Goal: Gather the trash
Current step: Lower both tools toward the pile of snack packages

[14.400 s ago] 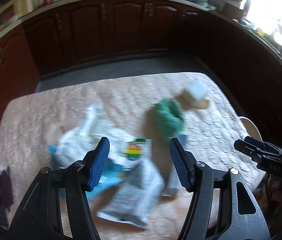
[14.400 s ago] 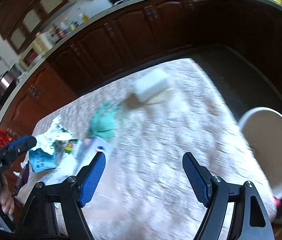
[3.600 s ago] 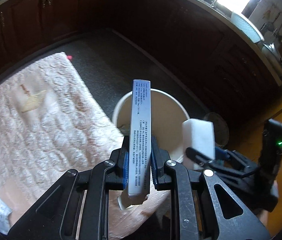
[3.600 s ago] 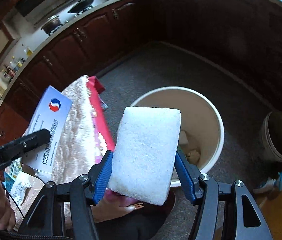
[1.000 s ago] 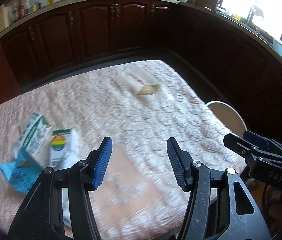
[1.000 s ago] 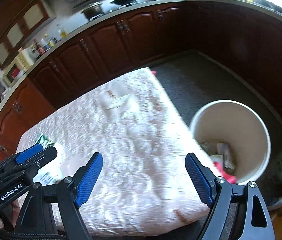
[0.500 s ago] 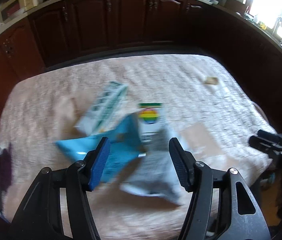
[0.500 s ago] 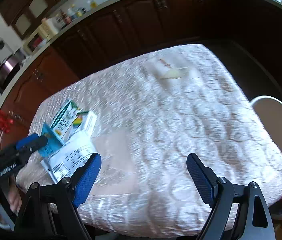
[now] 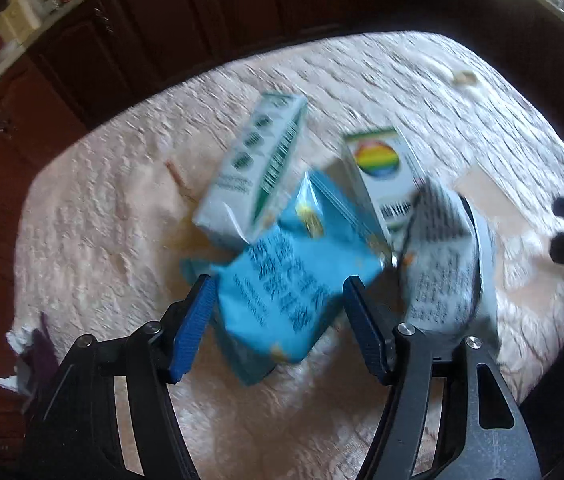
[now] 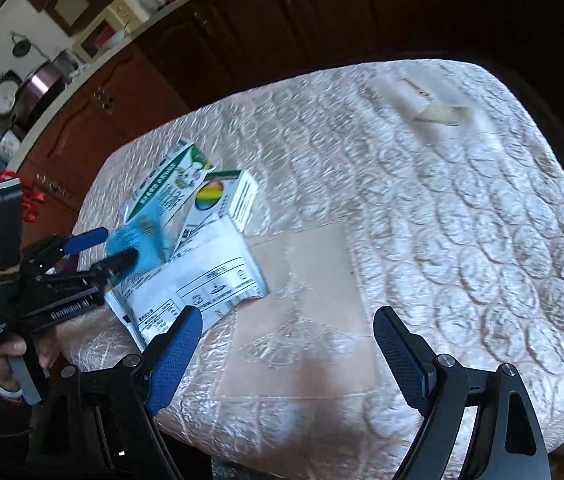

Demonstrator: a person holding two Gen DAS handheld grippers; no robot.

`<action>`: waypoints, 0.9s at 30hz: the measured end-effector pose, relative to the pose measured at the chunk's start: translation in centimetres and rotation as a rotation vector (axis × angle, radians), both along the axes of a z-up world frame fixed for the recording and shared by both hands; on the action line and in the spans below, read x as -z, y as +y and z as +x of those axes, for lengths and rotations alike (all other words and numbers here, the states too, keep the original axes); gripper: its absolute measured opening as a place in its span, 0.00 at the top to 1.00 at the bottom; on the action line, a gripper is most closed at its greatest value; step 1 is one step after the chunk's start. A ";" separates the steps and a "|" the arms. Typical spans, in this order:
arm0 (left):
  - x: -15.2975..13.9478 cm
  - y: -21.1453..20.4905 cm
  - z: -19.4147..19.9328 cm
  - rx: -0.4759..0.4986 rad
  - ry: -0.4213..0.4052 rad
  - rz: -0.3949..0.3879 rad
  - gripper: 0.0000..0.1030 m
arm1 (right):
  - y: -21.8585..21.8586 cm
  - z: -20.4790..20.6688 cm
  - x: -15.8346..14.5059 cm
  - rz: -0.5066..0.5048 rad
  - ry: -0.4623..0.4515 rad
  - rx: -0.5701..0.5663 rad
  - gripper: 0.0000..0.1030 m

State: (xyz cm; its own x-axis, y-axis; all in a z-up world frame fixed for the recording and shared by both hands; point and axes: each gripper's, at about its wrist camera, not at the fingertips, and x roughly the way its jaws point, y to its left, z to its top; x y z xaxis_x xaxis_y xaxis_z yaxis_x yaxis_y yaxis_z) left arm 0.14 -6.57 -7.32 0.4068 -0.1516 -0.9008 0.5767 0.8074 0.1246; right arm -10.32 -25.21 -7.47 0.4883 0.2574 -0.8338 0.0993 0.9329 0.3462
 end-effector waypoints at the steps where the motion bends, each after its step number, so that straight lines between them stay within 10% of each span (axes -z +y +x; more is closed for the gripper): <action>1: 0.2 0.3 -0.2 0.000 0.000 0.006 0.39 | 0.3 0.2 0.1 -0.001 0.004 -0.008 0.17; 6: 0.5 2.7 0.4 -0.066 0.013 0.014 0.80 | 1.6 0.9 0.5 0.010 0.015 -0.034 0.17; 12: -1.1 5.0 0.8 -0.119 0.061 -0.116 0.76 | 3.3 1.9 1.6 0.121 0.050 -0.056 0.15; 15: -2.2 5.7 0.7 -0.107 0.058 -0.192 0.44 | 4.0 2.0 1.9 0.117 0.062 -0.066 0.15; 27: -1.0 9.0 4.2 -0.314 0.038 -0.191 0.44 | 5.1 1.8 1.5 0.096 0.091 -0.124 0.14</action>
